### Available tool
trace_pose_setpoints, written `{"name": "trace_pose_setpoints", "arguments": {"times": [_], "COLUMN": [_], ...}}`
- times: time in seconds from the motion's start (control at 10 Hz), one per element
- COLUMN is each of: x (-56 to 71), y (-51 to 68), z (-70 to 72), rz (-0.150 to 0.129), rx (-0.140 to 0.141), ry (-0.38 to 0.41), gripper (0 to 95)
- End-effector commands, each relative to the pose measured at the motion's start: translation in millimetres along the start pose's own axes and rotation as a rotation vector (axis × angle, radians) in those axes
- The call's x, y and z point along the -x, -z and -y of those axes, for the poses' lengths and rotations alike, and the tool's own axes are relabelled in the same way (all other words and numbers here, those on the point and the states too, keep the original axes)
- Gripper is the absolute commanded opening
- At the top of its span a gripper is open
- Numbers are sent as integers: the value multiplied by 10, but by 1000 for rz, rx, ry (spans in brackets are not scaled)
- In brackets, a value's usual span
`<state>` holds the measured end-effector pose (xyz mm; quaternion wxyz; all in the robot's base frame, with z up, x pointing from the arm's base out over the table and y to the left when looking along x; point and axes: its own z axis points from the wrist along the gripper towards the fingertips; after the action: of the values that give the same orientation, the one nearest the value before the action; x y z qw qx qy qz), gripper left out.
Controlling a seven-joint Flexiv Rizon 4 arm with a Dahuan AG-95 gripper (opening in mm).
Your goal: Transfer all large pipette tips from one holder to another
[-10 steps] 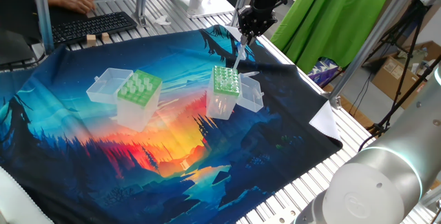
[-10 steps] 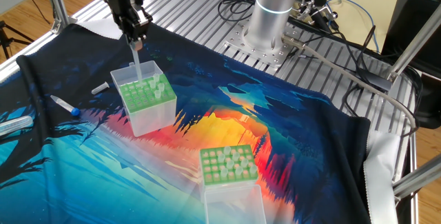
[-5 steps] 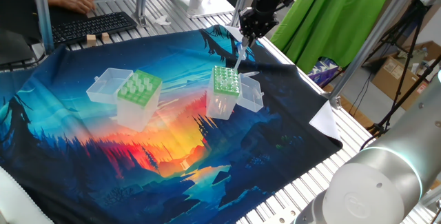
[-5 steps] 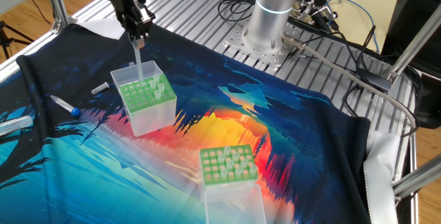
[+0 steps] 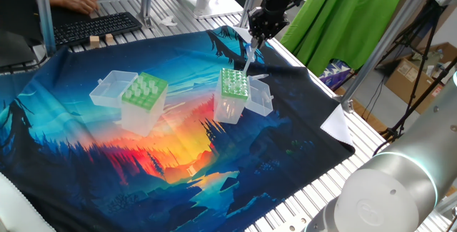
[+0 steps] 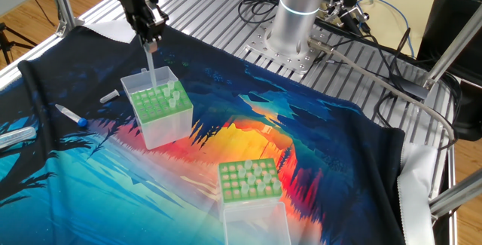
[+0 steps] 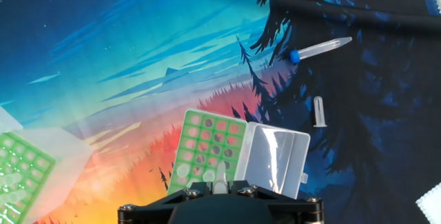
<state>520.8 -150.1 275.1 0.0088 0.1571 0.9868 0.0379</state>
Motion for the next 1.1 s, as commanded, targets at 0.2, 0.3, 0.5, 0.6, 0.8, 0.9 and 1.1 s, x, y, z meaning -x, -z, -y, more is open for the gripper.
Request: {"name": "trace_pose_setpoints", "arguments": {"times": [0.2,0.3,0.5,0.6,0.8,0.9,1.1], "x": [-4,-20,-33,-33,-32,-37,-39], "y": [1,-9,-24,-25,-26,-2,-3], "z": [4,12,18,19,20,28,31], "rz": [1,1,-1,-1,0,-2,-1], "rx": [1,1,4,7,4,3,1], "ry": [-4,-4,-5,-7,-4,-6,-8], "gripper": [0,0,0,0,0,0,0]}}
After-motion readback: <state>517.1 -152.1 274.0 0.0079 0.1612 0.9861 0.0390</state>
